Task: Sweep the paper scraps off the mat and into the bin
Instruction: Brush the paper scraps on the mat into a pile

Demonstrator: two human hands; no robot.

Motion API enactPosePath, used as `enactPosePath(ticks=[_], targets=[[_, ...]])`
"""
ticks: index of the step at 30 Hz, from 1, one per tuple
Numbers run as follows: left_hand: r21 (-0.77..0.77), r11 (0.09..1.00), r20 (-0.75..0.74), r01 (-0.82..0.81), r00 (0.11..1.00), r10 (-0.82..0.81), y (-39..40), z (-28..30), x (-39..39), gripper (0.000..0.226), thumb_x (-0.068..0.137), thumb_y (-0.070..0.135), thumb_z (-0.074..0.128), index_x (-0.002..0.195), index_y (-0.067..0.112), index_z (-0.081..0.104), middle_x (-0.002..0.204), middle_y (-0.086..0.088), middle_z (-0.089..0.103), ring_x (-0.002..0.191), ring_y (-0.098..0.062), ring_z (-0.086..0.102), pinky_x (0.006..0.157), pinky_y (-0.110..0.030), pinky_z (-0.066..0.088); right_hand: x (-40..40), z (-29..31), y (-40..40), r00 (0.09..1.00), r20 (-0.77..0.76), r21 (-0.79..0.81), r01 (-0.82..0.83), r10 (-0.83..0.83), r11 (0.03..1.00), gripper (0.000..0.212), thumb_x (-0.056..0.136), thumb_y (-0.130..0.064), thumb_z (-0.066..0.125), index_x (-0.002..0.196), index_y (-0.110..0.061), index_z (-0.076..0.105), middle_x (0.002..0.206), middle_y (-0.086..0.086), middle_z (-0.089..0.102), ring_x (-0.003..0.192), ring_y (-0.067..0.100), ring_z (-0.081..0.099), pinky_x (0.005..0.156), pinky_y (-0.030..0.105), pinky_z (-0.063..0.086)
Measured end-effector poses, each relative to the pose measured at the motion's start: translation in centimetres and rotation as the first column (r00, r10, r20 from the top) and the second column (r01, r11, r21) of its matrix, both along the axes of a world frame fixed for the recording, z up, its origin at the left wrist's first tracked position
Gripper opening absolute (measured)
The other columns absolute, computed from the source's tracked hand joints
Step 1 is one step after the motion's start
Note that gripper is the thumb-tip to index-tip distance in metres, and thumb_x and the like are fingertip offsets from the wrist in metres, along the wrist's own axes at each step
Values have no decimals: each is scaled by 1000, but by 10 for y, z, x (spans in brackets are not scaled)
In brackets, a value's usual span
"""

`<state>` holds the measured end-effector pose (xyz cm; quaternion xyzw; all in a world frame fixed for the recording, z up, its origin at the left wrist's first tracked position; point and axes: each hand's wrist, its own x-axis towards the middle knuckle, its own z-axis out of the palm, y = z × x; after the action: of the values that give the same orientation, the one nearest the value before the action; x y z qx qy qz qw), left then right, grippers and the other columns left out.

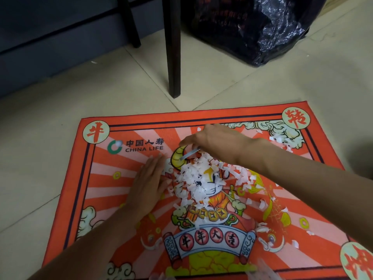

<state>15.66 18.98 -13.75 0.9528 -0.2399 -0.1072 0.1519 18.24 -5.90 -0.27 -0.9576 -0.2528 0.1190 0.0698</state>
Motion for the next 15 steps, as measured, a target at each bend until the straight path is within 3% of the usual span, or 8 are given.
enactPosePath(ticks=[7,9,11,13,15], targets=[[7,999,8,33,999,-33,-10,-4,8,71,100,49,36,156,25,1,162,7,-2,150,-13,-5,119,-33,6,22,3,-25,997,51,47,63,-65,997,46,90,-4,62,130,-27,57,110,-5,74,101,20,69,81,36,56],[26,998,23,55,998,-55,-11,-7,12,70,100,54,27,157,24,2,163,5,2,151,-15,-1,120,-35,9,32,12,-30,996,17,43,91,-92,995,34,93,-22,60,127,-23,58,109,3,73,99,27,68,81,36,54],[33,998,29,59,998,-60,-14,-9,17,69,99,56,22,157,24,2,164,3,6,151,-17,4,121,-37,12,43,17,-35,992,12,4,126,-126,992,35,93,-36,55,123,-18,56,107,11,71,93,33,67,77,38,53],[20,999,4,44,999,-44,-17,-10,20,68,102,52,28,157,26,0,164,4,5,151,-17,4,122,-40,15,54,16,-40,982,43,-39,188,-186,981,33,95,-37,54,119,-14,54,104,16,68,82,34,61,70,37,48],[4,999,-4,42,999,-42,-22,-10,22,68,102,46,34,157,26,-1,164,4,5,151,-17,5,122,-42,15,61,7,-42,968,76,-86,246,-240,965,23,96,-21,55,117,-12,54,102,18,64,76,33,53,66,35,42]])
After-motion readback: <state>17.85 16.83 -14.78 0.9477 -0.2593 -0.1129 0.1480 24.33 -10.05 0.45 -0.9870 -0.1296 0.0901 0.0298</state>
